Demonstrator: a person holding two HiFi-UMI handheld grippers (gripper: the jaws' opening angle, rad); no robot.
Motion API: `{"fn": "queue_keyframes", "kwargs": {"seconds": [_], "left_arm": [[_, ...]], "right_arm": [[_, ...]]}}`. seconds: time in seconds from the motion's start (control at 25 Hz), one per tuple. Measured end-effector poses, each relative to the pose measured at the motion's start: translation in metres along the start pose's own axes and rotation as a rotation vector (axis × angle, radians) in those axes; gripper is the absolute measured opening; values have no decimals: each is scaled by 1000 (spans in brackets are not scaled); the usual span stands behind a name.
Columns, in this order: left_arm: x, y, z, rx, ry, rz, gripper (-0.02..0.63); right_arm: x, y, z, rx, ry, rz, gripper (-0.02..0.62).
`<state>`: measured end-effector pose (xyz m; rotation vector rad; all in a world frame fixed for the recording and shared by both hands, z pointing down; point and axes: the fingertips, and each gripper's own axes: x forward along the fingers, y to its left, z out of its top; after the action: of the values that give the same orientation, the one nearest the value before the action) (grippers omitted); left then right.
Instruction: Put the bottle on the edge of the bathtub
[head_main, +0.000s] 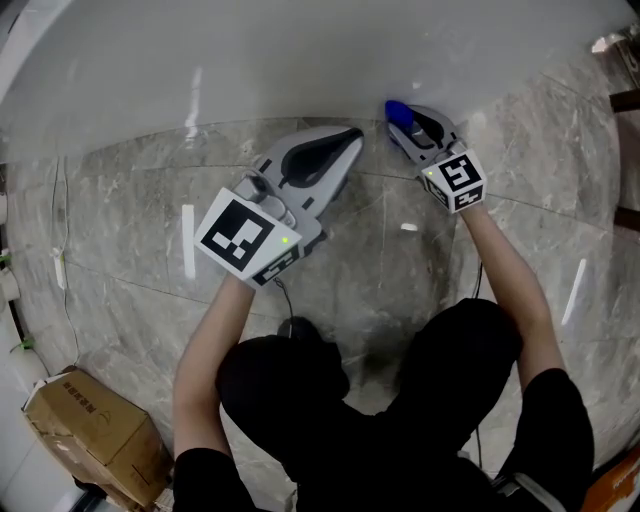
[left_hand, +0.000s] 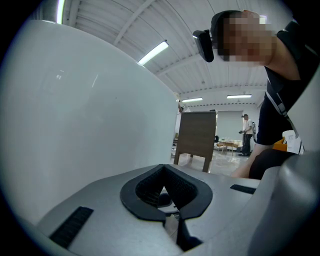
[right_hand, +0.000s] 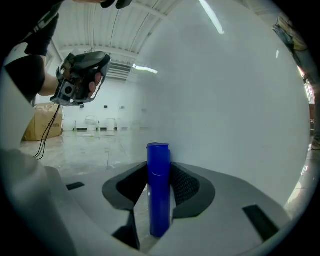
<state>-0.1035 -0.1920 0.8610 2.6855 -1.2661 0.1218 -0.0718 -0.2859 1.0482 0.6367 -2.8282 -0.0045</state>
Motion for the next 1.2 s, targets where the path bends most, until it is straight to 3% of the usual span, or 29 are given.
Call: {"fn": "queue_keyframes", "kwargs": {"seconds": [0.44, 0.88, 1.2], "left_arm": [[8, -2, -7, -6, 5, -6, 9], [3, -4, -11, -8, 49, 15, 9], [-1, -6, -6, -18, 38, -7, 9]], "right_arm": [[-16, -2, -5, 21, 13, -18, 140], [-17, -1, -7, 22, 39, -14, 181], [-35, -1, 15, 23, 48, -14, 184]]}}
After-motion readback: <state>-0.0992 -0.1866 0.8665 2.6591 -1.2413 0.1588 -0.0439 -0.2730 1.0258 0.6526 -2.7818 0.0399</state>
